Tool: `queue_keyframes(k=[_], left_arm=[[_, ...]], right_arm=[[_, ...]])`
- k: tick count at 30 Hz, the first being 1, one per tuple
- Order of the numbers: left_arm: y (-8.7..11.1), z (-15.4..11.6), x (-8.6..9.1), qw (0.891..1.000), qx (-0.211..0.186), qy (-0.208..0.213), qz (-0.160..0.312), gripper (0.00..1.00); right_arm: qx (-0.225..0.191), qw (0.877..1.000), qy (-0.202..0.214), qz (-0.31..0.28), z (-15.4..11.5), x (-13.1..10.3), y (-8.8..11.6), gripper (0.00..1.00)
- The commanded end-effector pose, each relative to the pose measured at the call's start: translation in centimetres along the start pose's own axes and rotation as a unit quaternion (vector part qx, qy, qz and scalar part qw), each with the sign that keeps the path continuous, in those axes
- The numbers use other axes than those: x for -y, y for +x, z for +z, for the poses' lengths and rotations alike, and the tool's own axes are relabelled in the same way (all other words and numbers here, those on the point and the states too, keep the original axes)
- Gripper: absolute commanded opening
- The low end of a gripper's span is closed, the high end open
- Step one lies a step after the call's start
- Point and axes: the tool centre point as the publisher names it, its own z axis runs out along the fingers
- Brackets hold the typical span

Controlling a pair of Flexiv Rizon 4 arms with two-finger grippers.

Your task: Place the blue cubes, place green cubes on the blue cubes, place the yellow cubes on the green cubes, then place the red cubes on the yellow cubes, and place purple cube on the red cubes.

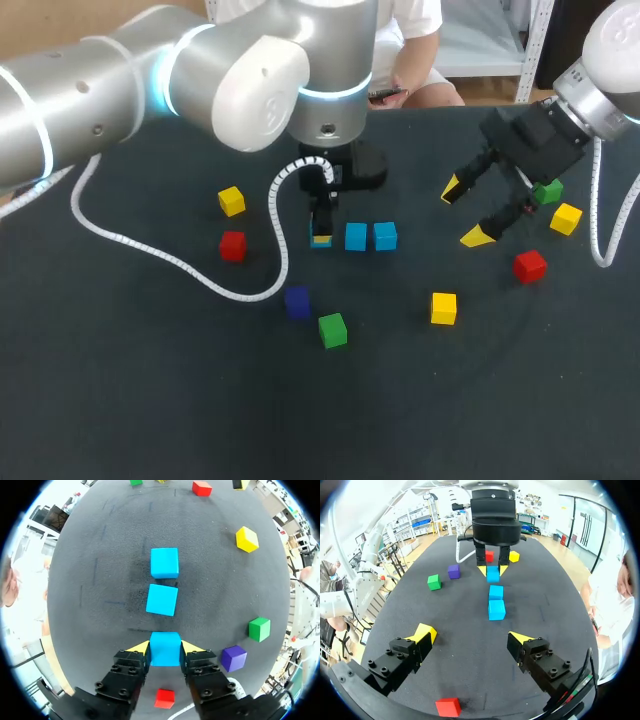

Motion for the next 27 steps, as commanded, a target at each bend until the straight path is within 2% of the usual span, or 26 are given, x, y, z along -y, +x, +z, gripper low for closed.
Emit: queue_keyframes(k=[1,14,27], left_arm=[[0.0,0.1,-0.3,1.000,-0.003,0.003,-0.003,0.00],[-0.3,0.4,-0.8,1.000,0.012,-0.007,-0.004,0.00],[-0.3,1.0,0.3,0.999,0.028,0.021,-0.018,0.00]], right_arm=[[0.001,1.000,0.000,0.000,0.0,0.0,0.0,1.00],[0.001,1.000,0.000,0.000,0.0,0.0,0.0,1.00],[0.001,1.000,0.000,0.000,0.0,0.0,0.0,1.00]])
